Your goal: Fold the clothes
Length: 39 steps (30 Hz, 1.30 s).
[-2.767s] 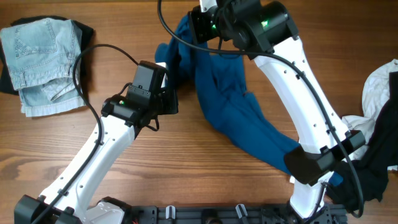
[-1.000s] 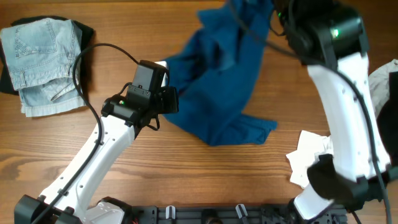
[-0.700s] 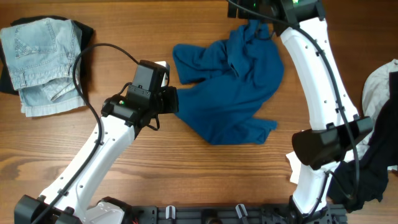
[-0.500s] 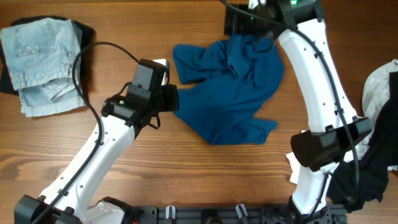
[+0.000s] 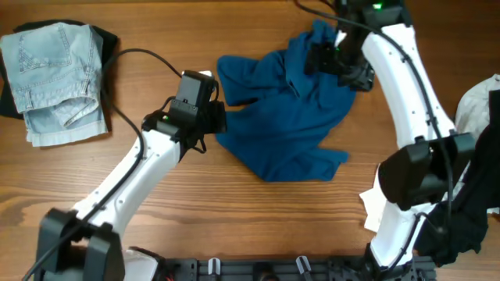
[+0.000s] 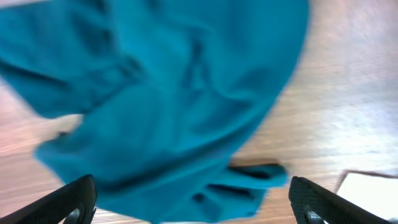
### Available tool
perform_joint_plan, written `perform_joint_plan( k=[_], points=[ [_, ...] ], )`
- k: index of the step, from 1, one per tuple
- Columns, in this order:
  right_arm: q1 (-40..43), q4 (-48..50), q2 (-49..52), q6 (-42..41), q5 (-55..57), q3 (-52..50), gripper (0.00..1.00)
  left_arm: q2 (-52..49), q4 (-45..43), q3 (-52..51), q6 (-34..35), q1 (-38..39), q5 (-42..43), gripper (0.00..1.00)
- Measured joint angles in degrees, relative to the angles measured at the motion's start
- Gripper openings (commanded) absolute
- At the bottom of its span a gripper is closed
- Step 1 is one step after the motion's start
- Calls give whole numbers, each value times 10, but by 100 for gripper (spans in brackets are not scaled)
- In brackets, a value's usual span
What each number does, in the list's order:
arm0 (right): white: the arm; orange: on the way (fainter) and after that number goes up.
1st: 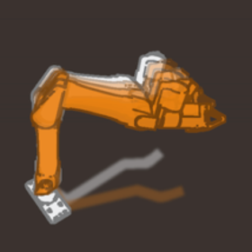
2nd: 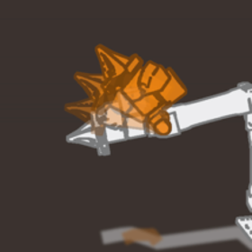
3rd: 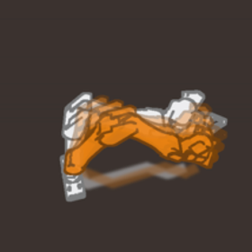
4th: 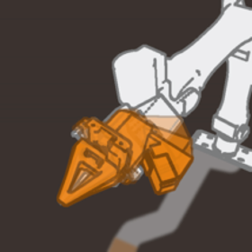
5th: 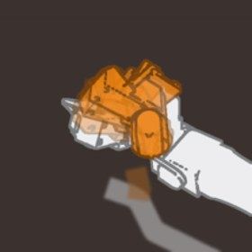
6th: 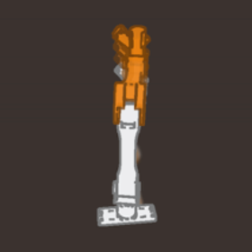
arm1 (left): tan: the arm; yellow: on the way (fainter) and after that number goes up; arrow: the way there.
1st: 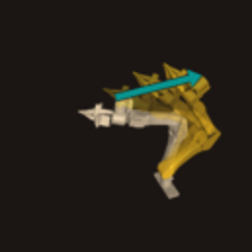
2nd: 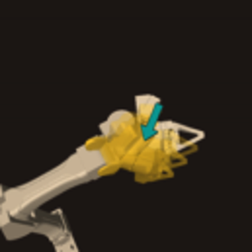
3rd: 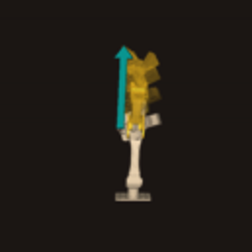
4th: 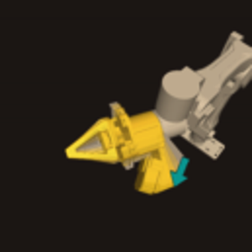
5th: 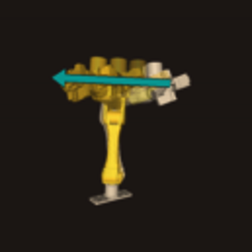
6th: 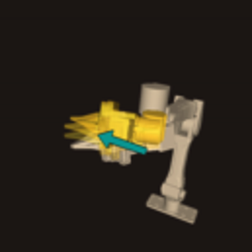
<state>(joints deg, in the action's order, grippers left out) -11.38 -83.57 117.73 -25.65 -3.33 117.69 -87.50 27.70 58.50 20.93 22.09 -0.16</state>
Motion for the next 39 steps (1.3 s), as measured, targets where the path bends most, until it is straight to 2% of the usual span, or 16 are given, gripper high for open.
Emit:
perform_joint_plan(
  k=[2, 5, 8, 9, 12, 14, 16, 17, 19, 21, 26, 28, 31, 33, 34, 39],
  points=[
    [6, 0, 0, 16, -3, -15, 100, -30, -33, 0, 0, -5, 0, 28],
    [-11, 0, 0, 35, -23, -18, 100, -89, -111, 0, -1, -19, 2, 20],
    [-26, 0, 0, 57, -64, -18, 100, -136, -197, -1, -4, -38, 9, 22],
    [-27, -1, 0, 61, -74, -18, 100, -146, -242, -1, -5, -44, 12, 31],
    [-27, -3, 0, 68, -89, -19, 100, -160, -343, 1, -5, -57, 13, 44],
    [-27, -12, 0, 75, -92, -19, 100, -171, -382, 2, -6, -61, 13, 46],
    [-27, -18, 0, 78, -95, -19, 100, -187, -404, 3, -7, -61, 13, 49],
    [-28, -20, 0, 78, -96, -19, 100, -197, -409, 3, -6, -61, 13, 56],
    [-27, -20, 0, 80, -97, -19, 100, -224, -408, 3, 0, -61, 14, 59],
    [-28, -19, -2, 80, -98, -19, 100, -247, -408, 3, 0, -61, 21, 69],
    [-28, -20, -19, 80, -98, -19, 100, -280, -421, 3, 5, -61, 42, 76],
    [-28, -20, -29, 80, -98, -19, 100, -287, -427, 11, 6, -61, 58, 50],
    [-32, -21, -37, 80, -98, -19, 100, -301, -425, 26, 8, -58, 83, 42],
    [-39, -21, -41, 80, -98, -19, 100, -308, -425, 33, 8, -48, 94, 8],
    [-43, -22, -42, 80, -98, -19, 100, -308, -424, 35, 11, -44, 96, 4],
    [-58, -26, -42, 80, -98, -19, 100, -309, -424, 43, 10, -10, 102, 4]
  ],
)
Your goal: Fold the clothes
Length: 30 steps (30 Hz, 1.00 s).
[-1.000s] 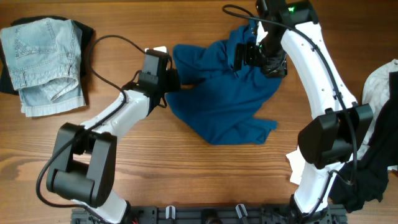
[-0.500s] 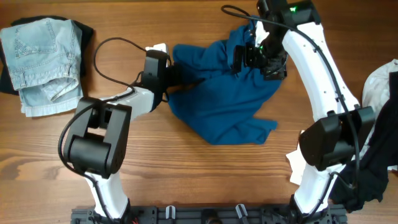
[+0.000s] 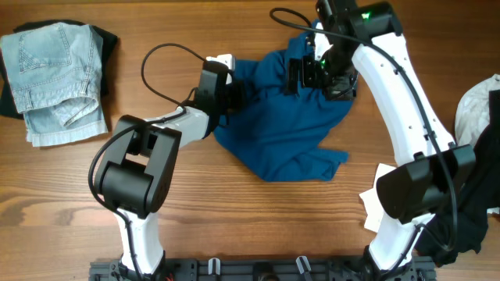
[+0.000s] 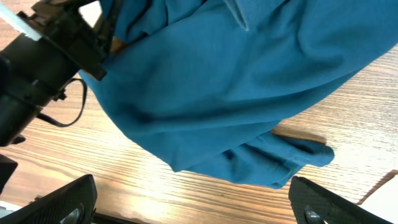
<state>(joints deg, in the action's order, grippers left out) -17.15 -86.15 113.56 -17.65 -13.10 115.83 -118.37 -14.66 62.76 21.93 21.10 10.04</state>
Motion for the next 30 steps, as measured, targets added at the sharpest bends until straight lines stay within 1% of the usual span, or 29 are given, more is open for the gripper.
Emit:
perform_joint_plan(
  k=[5, 9, 16, 20, 23, 24, 26, 27, 28, 30],
  points=[
    [-15, 0, 0, 0, 0, 0, 100, 1, 22, 3, 0, -9, 2, 4],
    [-16, 0, 0, 0, 0, 0, 100, 27, 80, 4, -2, -36, -44, 4],
    [-16, 19, 0, 2, 5, 0, 100, 174, 218, 6, -25, -95, -132, 4],
    [-16, 13, 0, 37, 7, 0, 100, 260, 280, 6, -51, -101, -210, 4],
    [-16, -20, 0, 57, 7, 0, 99, 318, 319, 6, -64, -101, -260, 4],
    [-16, -30, 0, 60, 7, -2, 88, 342, 335, 6, -67, -101, -278, 4],
    [-16, -40, 0, 63, 7, -18, 68, 381, 351, 6, -69, -101, -304, 4],
    [-16, -41, 0, 68, 7, -29, 56, 398, 358, 6, -71, -101, -315, 4],
    [-16, -40, -1, 68, 6, -51, 42, 413, 364, 6, -71, -101, -325, 4],
    [-17, -30, -2, 77, 0, -103, 36, 438, 382, 6, -74, -101, -346, 4]
  ],
)
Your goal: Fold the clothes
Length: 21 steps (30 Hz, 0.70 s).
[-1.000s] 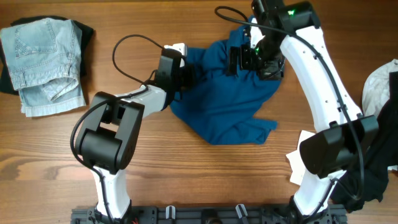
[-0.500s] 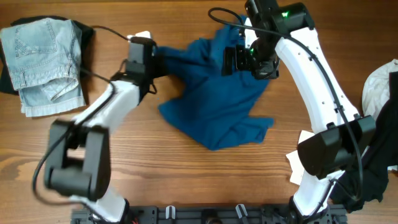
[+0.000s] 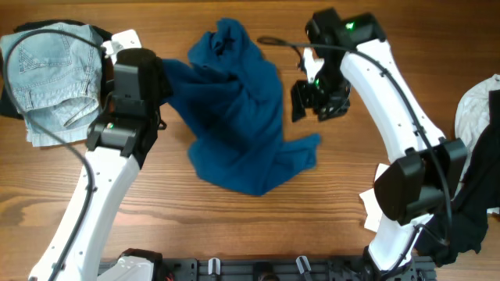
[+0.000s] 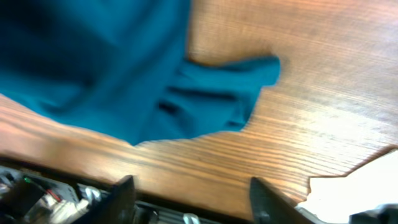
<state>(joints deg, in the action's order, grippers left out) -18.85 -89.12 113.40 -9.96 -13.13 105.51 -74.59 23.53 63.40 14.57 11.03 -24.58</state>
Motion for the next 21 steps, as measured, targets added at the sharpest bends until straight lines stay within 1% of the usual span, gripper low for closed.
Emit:
perform_joint_plan(
  k=[1, 2, 3, 4, 6, 7, 8, 9, 11, 13, 17, 21],
  points=[
    [-5, 8, 0, 2, -4, -37, 27, 11, 9, 0, -1, 0, -12, 4],
    [-12, 24, 0, 7, -6, -73, 21, 15, 16, 0, -2, 0, -18, 4],
    [-20, 36, 0, 7, -7, -94, 23, 17, 22, 0, -2, 0, -23, 4],
    [-33, 49, 0, 10, -9, -120, 35, 18, 28, 0, -2, 0, -26, 4],
    [-67, 79, 0, 14, -17, -167, 67, 18, 41, 0, -4, 0, -31, 4],
    [-82, 93, 0, 17, -22, -184, 74, 18, 44, 0, -4, 0, -33, 4],
    [-94, 103, 0, 16, -28, -195, 79, 18, 45, 0, -4, 0, -34, 4],
    [-103, 116, 0, 20, -33, -205, 80, 18, 47, 0, -4, 0, -35, 4],
    [-115, 133, 0, 24, -52, -219, 74, 18, 48, 0, -4, 0, -35, 4],
    [-119, 142, 0, 39, -79, -227, 74, 18, 49, 0, -4, 0, -35, 4],
    [-126, 161, 0, 57, -124, -243, 81, 18, 57, 0, -4, 0, -35, 4],
    [-129, 179, 1, 74, -166, -258, 84, 20, 65, 0, -4, 0, -35, 4]
  ],
)
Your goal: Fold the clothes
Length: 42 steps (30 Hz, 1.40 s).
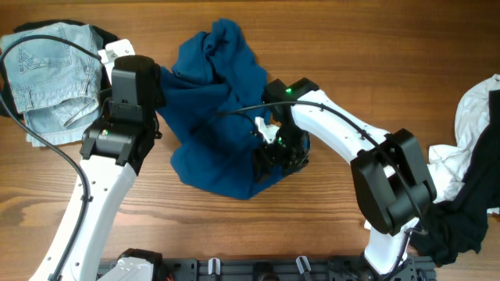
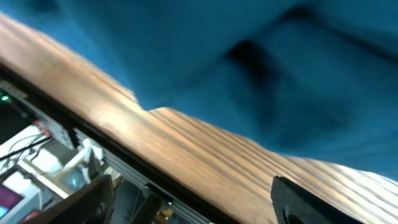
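A blue garment (image 1: 223, 109) lies crumpled on the wooden table (image 1: 367, 47), left of centre. My left gripper (image 1: 158, 84) is at the garment's upper left edge, apparently shut on the cloth; its fingertips are hidden by the wrist. My right gripper (image 1: 275, 156) is low at the garment's lower right edge. In the right wrist view the right gripper (image 2: 199, 205) is open, its fingers (image 2: 93, 199) wide apart over bare wood, with the blue garment (image 2: 249, 68) just beyond them.
Folded light jeans (image 1: 55, 74) on a dark garment lie at the far left, close to my left arm. A white garment (image 1: 478, 105) and a black one (image 1: 465, 222) are piled at the right edge. The table's front rail (image 2: 56, 143) is near the right gripper.
My right gripper was to the right of the garment's upper part and is now at its lower right edge. The garment's lower right flap is bunched in. The left arm has barely moved.
The garment first lay right of centre, my right gripper at its top and my left beside its left edge. Then the left gripper was at that edge. Later the garment was over by the jeans with the left gripper, the right clear of it; now the right is at its lower edge.
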### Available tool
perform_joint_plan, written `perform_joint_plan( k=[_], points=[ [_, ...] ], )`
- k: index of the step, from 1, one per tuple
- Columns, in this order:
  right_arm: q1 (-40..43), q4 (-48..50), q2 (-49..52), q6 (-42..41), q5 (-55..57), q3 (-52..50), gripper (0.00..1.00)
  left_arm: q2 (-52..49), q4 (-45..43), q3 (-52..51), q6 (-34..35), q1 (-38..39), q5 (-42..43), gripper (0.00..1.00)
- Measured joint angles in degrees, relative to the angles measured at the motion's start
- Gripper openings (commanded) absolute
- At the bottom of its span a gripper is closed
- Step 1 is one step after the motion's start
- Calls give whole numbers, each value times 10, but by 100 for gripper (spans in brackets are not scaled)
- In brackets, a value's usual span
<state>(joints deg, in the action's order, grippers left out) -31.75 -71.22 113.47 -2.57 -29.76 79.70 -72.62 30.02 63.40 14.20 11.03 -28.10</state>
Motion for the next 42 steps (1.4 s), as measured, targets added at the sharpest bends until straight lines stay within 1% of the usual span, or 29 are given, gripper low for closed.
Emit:
perform_joint_plan(
  k=[2, 4, 5, 9, 10, 12, 14, 16, 17, 18, 20, 22, 23, 25, 28, 29, 31, 33, 34, 35, 36, 37, 38, 39, 42],
  points=[
    [0, 16, 5, 6, -18, -8, 82, 2, 3, 0, 0, 0, 0, 4],
    [0, 28, 13, 10, -25, -16, 70, 2, 5, 0, 0, 0, 0, 4],
    [0, 32, 18, 10, -29, -21, 60, 2, 6, 0, 0, 0, 0, 4],
    [6, 62, 27, 7, -43, -27, 56, 5, 12, 0, 0, 0, 0, 4],
    [11, 67, 27, 6, -46, -27, 60, 7, 14, 0, 0, 0, 0, 4],
    [33, 75, 27, -3, -49, -27, 80, 15, 17, 0, 0, 0, 0, 4],
    [50, 77, 27, -2, -50, -27, 87, 25, 19, 0, 0, 0, 0, 4],
    [69, 79, 27, -5, -51, -27, 87, 33, 21, 0, 0, 0, 0, 4],
    [77, 79, 27, -6, -51, -27, 85, 37, 22, 0, 0, 0, 0, 4],
    [89, 82, 27, -6, -52, -28, 81, 40, 27, 0, 0, 0, 0, 4],
    [99, 83, 27, -3, -52, -29, 68, 42, 36, 0, 0, 0, 1, 4],
    [100, 85, 27, 0, -52, -33, 63, 42, 42, 0, 0, 0, 1, 4],
    [99, 85, 27, 2, -51, -35, 64, 42, 43, 0, 0, 0, 1, 4],
    [99, 96, 27, 1, -52, -46, 72, 42, 45, 0, 0, 0, 1, 4],
    [99, 119, 27, -4, -53, -69, 76, 42, 46, 0, 0, 0, 1, 4],
    [99, 122, 27, -4, -62, -82, 80, 42, 46, 0, 0, 0, 1, 4],
    [101, 128, 25, -8, -71, -88, 82, 43, 46, 0, 0, 0, 1, 4],
    [102, 135, 21, -12, -80, -95, 79, 43, 46, 0, 0, 0, 1, 4],
    [103, 139, 20, -15, -82, -97, 74, 43, 46, 0, 0, 0, 3, 4],
    [104, 143, 20, -19, -84, -98, 64, 43, 46, 0, 0, 0, 4, 4],
    [105, 144, 20, -20, -84, -99, 57, 43, 46, 0, 0, 0, 5, 4],
    [106, 154, 20, -27, -83, -104, 63, 43, 46, 0, 0, 0, 5, 4],
    [107, 160, 20, -31, -82, -108, 76, 43, 46, 0, 0, 0, 5, 4],
    [109, 161, 20, -32, -85, -109, 80, 43, 46, 0, 0, 0, 5, 4],
    [120, 156, 20, -38, -101, -104, 85, 43, 46, 0, 0, 0, 5, 4]
  ],
)
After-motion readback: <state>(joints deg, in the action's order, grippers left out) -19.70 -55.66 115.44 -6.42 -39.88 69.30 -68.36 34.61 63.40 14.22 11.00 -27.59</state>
